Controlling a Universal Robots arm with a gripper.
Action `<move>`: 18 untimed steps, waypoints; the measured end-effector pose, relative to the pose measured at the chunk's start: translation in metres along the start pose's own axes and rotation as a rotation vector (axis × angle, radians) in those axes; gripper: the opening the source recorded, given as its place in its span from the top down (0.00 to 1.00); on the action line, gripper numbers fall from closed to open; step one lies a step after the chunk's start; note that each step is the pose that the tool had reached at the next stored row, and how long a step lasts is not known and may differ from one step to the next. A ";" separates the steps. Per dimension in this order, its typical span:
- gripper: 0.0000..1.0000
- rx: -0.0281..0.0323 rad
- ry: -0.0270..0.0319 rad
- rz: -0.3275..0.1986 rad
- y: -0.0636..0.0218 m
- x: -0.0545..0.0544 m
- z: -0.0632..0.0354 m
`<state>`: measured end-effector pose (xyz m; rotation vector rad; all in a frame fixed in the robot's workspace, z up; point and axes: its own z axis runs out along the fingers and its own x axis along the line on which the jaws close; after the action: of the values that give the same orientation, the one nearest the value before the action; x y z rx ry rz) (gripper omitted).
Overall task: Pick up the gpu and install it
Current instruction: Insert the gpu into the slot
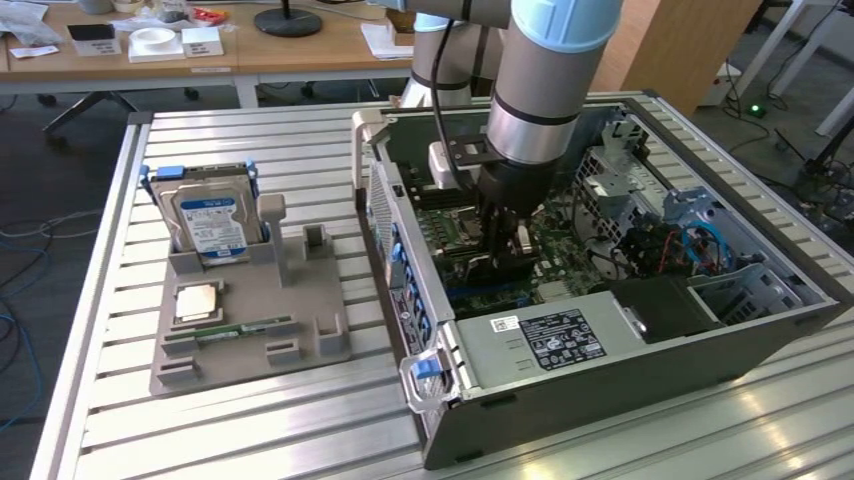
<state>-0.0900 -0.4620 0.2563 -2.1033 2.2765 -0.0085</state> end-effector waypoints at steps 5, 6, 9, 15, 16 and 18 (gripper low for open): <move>0.60 0.0000 0.0001 0.000 0.0000 0.000 -0.0001; 0.60 -0.0001 0.0001 0.000 0.0000 0.000 -0.0001; 0.60 -0.0001 0.0002 0.000 0.0000 0.000 -0.0001; 0.73 -0.0001 0.0003 0.000 0.0000 0.000 -0.0001; 0.73 -0.0001 0.0003 0.000 0.0000 0.000 -0.0001; 0.73 -0.0001 0.0002 0.000 0.0000 0.000 -0.0001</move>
<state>-0.0900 -0.4620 0.2564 -2.1035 2.2766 -0.0086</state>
